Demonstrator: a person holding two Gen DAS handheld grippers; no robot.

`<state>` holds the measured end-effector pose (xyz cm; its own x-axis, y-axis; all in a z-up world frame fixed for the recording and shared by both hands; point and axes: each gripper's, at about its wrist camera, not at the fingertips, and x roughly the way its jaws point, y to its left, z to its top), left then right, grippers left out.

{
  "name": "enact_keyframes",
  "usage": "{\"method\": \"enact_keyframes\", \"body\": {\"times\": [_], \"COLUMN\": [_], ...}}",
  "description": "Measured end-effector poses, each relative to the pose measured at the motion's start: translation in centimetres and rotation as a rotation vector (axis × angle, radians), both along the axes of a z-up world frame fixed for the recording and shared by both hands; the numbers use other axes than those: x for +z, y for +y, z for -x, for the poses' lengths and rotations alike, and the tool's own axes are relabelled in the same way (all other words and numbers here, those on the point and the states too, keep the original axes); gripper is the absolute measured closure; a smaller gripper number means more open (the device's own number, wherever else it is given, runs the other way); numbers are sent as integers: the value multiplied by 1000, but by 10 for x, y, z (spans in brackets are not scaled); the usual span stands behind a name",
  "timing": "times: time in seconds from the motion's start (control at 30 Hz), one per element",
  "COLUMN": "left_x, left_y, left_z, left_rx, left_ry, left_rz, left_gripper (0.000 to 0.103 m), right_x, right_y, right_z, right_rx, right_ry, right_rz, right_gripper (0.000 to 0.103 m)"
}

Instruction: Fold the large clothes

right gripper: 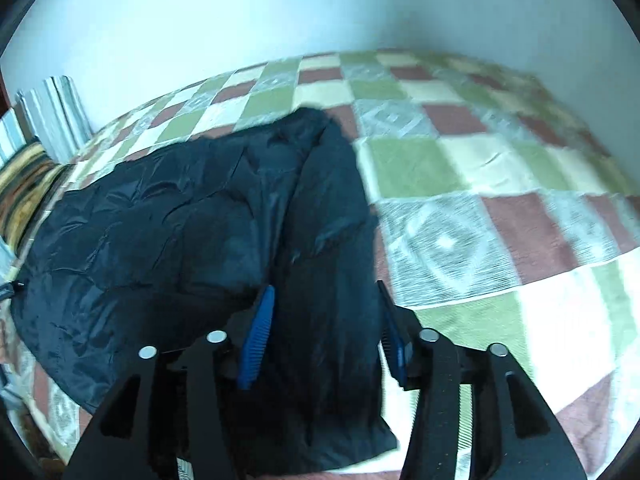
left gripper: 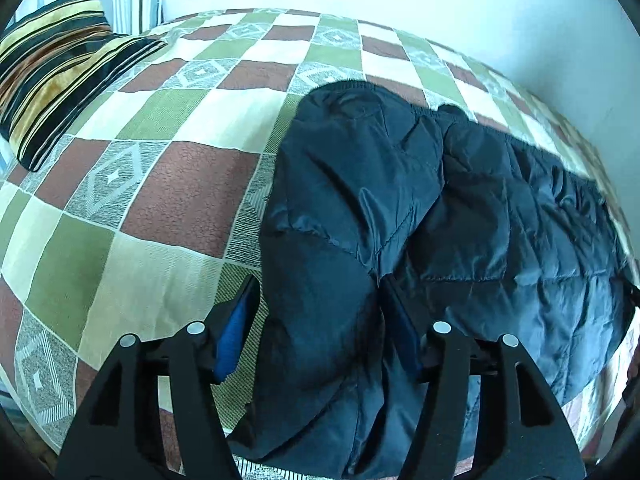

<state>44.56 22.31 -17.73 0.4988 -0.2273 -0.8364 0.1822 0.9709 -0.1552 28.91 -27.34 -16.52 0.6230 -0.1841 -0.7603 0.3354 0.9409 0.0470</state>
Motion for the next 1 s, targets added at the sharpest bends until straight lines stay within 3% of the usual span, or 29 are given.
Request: {"method": "enact_keyframes", "body": {"times": [0.1,0.2,0.5,0.77,1.0], "left_x": [4,5,-11,-27,-40], "left_y": [8,10,-1,-2,4], "left_z": [2,1,-14,-22,-29], "left_rx": [21,20,-57,-62,-58], "left_ry": [-9,-17,46,82,137], "left_rz": [30,19,68,90,166], "left_gripper": [33,31,23,14,12], "right_x": [20,36,45,38,36], "right_y": [13,29,86,101,117], "right_z": [9,14,17,11,6], "right_rx": [-37,-24,106,124,147], "right_ry": [-13,-37,-73,-53,-52], "right_rz": [142,194,246,242,242], "right_gripper": [45,39,38,38,38]}}
